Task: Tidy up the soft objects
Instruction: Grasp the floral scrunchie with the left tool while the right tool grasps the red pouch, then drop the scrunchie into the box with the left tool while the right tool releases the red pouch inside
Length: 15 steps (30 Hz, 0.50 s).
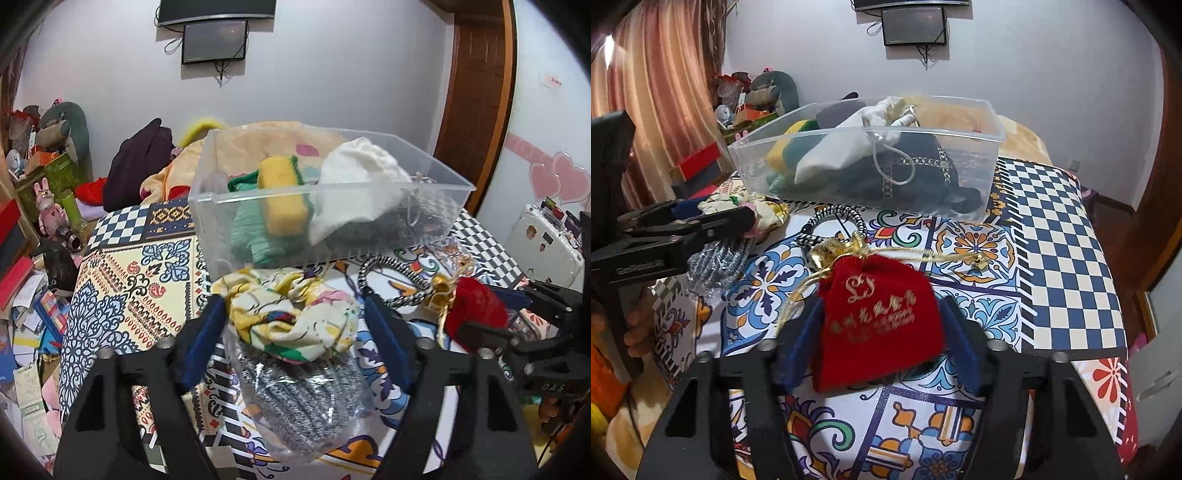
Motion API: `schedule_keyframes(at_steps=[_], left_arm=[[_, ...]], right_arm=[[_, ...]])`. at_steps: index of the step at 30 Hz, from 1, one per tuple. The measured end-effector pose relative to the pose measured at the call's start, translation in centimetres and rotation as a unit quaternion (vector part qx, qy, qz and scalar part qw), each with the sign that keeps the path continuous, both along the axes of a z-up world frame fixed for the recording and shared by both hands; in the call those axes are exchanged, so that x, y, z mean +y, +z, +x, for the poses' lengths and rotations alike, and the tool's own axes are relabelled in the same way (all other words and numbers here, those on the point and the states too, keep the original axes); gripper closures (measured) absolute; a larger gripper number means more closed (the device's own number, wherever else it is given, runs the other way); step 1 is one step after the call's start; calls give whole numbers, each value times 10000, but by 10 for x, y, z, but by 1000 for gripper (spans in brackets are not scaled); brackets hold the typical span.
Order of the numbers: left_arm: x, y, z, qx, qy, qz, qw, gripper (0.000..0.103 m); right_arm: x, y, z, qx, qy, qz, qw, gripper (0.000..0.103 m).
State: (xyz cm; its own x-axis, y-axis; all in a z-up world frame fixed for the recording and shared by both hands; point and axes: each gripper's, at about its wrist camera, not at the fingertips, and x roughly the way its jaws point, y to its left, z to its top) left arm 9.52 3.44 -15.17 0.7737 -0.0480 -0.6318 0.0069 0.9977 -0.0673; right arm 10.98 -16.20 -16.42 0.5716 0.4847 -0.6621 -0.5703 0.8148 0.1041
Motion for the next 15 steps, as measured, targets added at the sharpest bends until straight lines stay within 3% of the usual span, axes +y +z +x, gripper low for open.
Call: schedule_keyframes(at_steps=[4, 6, 8, 15], left_arm=[[5, -5, 0, 100, -10, -143, 9998, 54], [6, -4, -3, 30, 4, -174, 9998, 59], [6, -1, -6, -43, -8, -190, 9998, 71], [-1, 12, -18, -274, -145, -163, 9994, 82]], right_arm=[[-5, 2, -3, 32, -1, 110, 9999, 69], [-7, 2, -2, 50, 13, 158, 9999, 72], [-8, 3, -4, 32, -2, 167, 9999, 77], [-21, 14, -8, -133, -107, 332, 9993, 80]])
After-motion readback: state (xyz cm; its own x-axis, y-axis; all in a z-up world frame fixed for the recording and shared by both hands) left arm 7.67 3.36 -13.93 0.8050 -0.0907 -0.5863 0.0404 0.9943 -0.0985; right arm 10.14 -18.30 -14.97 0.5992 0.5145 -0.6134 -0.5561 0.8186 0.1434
